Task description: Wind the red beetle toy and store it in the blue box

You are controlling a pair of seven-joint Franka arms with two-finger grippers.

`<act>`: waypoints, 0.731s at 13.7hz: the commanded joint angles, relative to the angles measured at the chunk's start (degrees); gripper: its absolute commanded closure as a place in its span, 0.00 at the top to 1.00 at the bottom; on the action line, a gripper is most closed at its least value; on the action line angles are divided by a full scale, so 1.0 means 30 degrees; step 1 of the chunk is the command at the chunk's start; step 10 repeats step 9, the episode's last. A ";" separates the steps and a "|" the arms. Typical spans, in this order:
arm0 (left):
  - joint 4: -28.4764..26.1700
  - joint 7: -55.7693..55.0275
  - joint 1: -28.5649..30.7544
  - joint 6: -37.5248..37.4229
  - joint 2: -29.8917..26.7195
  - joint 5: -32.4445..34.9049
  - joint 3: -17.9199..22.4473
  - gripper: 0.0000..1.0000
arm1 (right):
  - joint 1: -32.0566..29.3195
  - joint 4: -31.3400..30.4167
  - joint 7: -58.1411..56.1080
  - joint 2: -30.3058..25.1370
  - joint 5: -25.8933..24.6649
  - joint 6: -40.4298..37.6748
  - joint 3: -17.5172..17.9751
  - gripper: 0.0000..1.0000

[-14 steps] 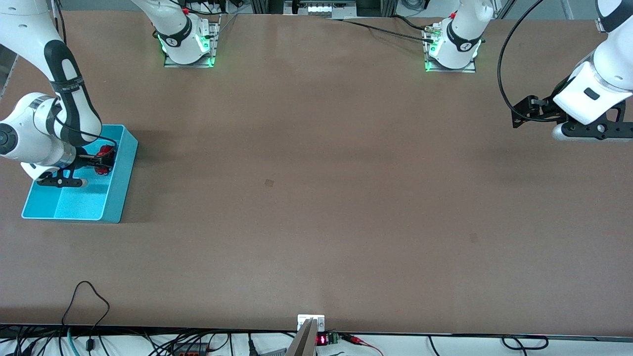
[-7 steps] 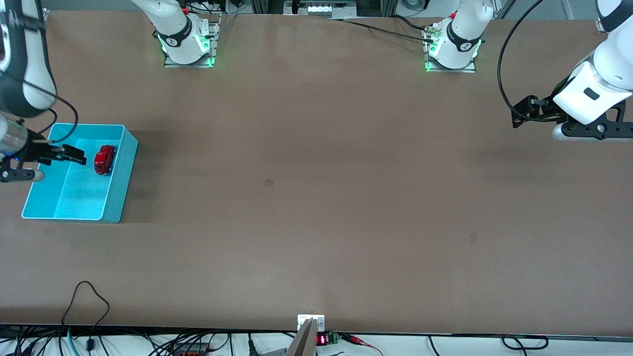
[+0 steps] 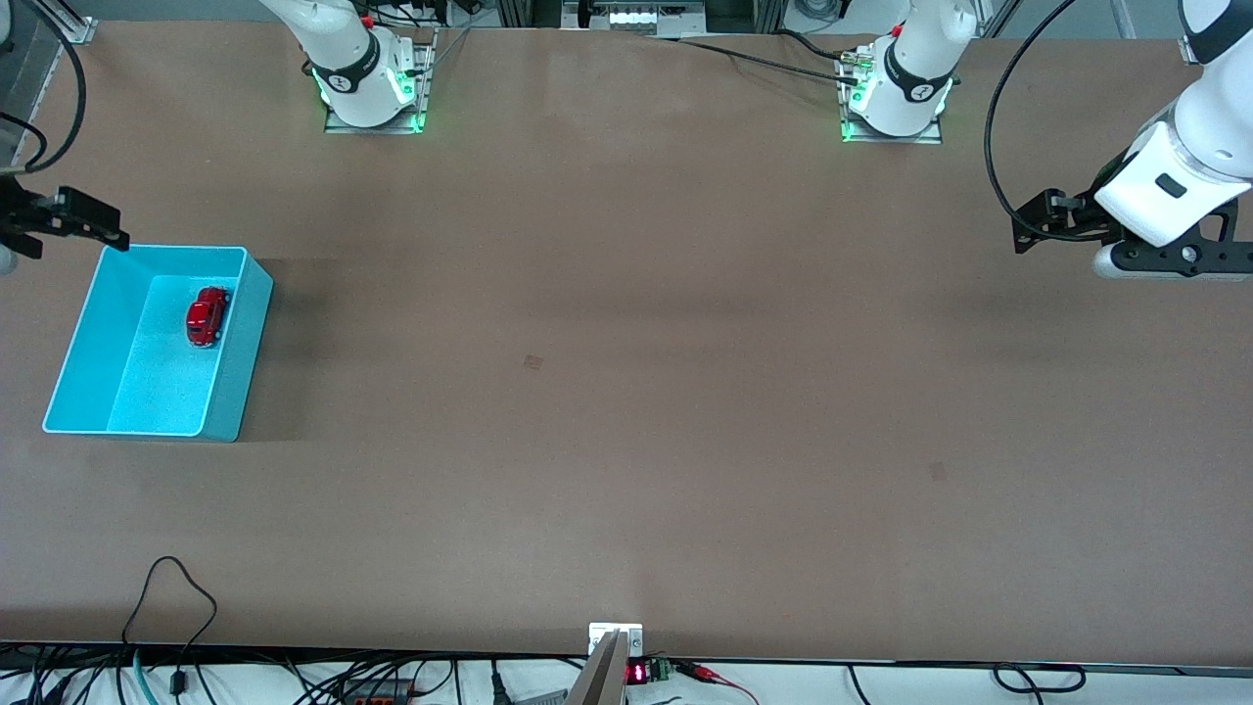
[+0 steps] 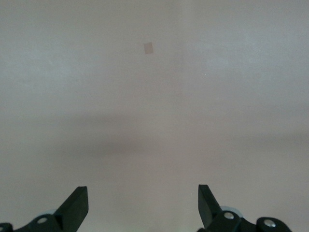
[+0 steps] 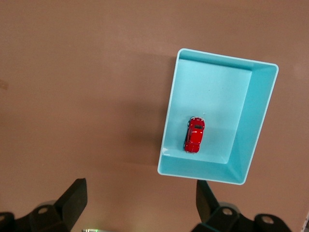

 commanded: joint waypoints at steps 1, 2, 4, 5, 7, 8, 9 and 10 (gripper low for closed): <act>-0.0154 -0.0241 -0.0014 -0.0143 -0.0314 -0.0259 -0.0019 1.00 | -0.0169 0.1514 0.0229 0.0398 0.0467 -0.1310 0.0207 1.00; -0.0154 -0.0241 -0.0014 -0.0143 -0.0314 -0.0259 -0.0019 1.00 | -0.0198 0.1515 0.0432 0.0251 0.0732 -0.1341 0.0207 1.00; -0.0154 -0.0212 -0.0014 -0.0143 -0.0314 -0.0259 -0.0019 1.00 | -0.0140 0.1516 0.1163 0.0221 0.0647 -0.1661 0.0236 1.00; -0.0154 -0.0212 -0.0014 -0.0143 -0.0314 -0.0259 -0.0019 1.00 | -0.0140 0.1516 0.1253 0.0221 0.0647 -0.1692 0.0236 1.00; -0.0154 -0.0212 -0.0014 -0.0143 -0.0314 -0.0259 -0.0019 1.00 | -0.0169 0.1516 0.1254 0.0221 0.0734 -0.1664 0.0236 1.00; -0.0154 -0.0212 -0.0014 -0.0143 -0.0343 -0.0230 -0.0019 1.00 | -0.0198 0.1516 0.1254 0.0221 0.0793 -0.1605 0.0236 1.00; -0.0154 -0.0212 -0.0014 -0.0143 -0.0314 -0.0259 -0.0019 1.00 | -0.0198 0.1516 0.1254 0.0192 0.0793 -0.1605 0.0236 1.00; -0.0154 -0.0212 -0.0014 -0.0143 -0.0314 -0.0259 -0.0019 1.00 | -0.0198 0.1516 0.1254 0.0192 0.0793 -0.1605 0.0236 1.00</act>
